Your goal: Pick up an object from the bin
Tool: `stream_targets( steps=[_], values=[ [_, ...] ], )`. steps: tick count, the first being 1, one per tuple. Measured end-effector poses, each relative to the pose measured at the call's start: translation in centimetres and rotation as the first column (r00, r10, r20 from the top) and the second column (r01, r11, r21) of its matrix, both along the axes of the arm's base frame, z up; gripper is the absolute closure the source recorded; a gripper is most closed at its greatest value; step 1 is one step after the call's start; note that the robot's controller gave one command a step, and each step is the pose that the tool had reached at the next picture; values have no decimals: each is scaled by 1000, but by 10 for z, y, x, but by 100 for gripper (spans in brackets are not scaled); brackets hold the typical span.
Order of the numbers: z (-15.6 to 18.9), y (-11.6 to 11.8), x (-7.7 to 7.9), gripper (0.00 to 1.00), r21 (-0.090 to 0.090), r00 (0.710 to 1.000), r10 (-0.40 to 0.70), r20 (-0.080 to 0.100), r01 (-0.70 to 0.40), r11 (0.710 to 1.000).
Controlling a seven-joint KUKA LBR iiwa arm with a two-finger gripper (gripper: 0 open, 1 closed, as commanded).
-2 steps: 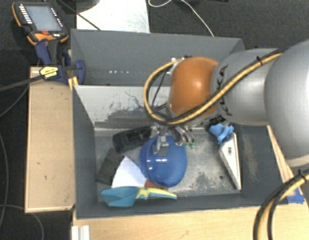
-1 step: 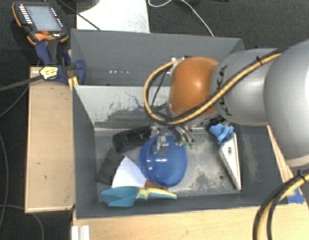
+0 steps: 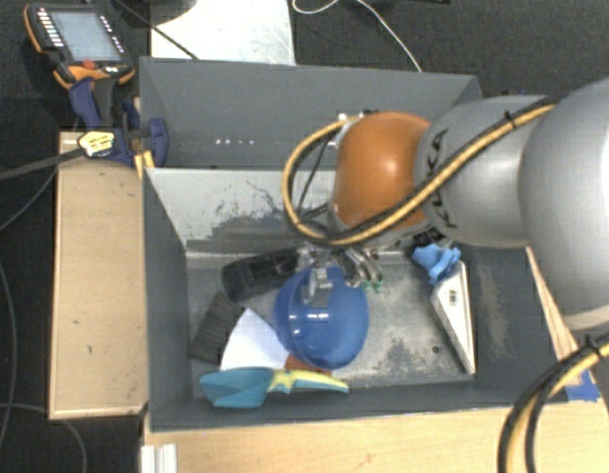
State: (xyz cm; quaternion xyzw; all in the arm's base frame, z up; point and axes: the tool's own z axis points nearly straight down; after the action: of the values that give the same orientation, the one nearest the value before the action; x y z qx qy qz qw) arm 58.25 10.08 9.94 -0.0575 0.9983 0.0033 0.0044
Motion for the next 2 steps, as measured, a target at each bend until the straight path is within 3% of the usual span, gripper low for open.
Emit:
stream_targets(
  steps=[2],
  values=[
    [0,0,0,100,0,1000,-1,0,1,1000]
  ],
)
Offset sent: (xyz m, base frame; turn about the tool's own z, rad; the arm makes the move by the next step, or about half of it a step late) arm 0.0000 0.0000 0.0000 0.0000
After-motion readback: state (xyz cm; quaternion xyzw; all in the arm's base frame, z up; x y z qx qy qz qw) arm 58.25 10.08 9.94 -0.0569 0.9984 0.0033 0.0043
